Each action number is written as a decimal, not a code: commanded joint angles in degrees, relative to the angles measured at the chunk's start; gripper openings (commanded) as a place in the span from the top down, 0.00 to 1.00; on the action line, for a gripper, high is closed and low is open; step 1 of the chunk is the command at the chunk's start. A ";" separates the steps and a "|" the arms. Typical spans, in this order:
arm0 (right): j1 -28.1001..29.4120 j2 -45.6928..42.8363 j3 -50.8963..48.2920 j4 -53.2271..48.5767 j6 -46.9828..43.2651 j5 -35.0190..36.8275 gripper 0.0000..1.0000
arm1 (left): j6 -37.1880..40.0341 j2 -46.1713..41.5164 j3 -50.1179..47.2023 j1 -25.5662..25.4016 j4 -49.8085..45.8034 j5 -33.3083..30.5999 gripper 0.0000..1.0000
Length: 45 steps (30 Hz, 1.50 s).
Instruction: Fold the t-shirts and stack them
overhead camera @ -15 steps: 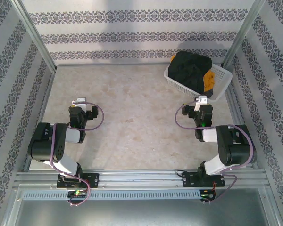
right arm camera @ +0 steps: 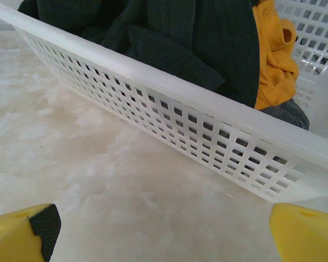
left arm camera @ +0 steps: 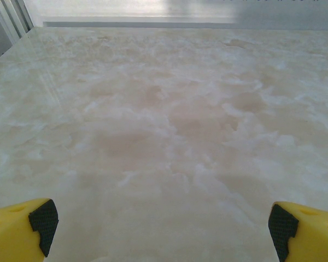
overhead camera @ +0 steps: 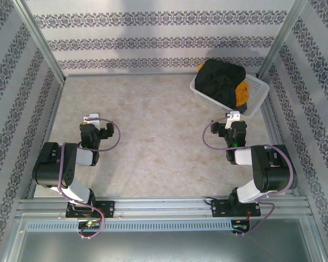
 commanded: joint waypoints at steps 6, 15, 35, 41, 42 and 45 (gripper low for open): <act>0.41 -0.86 0.72 2.09 0.38 -0.53 0.02 | 0.33 -0.43 0.74 -0.60 -0.12 0.04 0.00; 6.04 -21.46 5.66 -17.90 0.50 16.34 0.02 | 4.20 -18.93 0.74 -8.67 -11.43 -17.28 0.00; -2.48 16.96 74.31 -82.85 35.43 -1.68 0.11 | -33.38 -13.49 40.68 -18.56 -64.96 -1.54 0.04; -2.40 24.78 79.82 -75.59 38.02 -8.01 0.11 | -35.40 -13.25 40.46 -23.29 -64.50 -1.44 0.13; -2.29 25.52 80.84 -75.51 38.22 -7.97 0.11 | -35.23 -13.51 40.80 -23.79 -65.04 -1.69 0.13; -2.30 27.65 83.03 -75.51 39.85 -7.42 0.09 | -34.80 -14.20 41.43 -24.16 -66.14 -1.70 0.13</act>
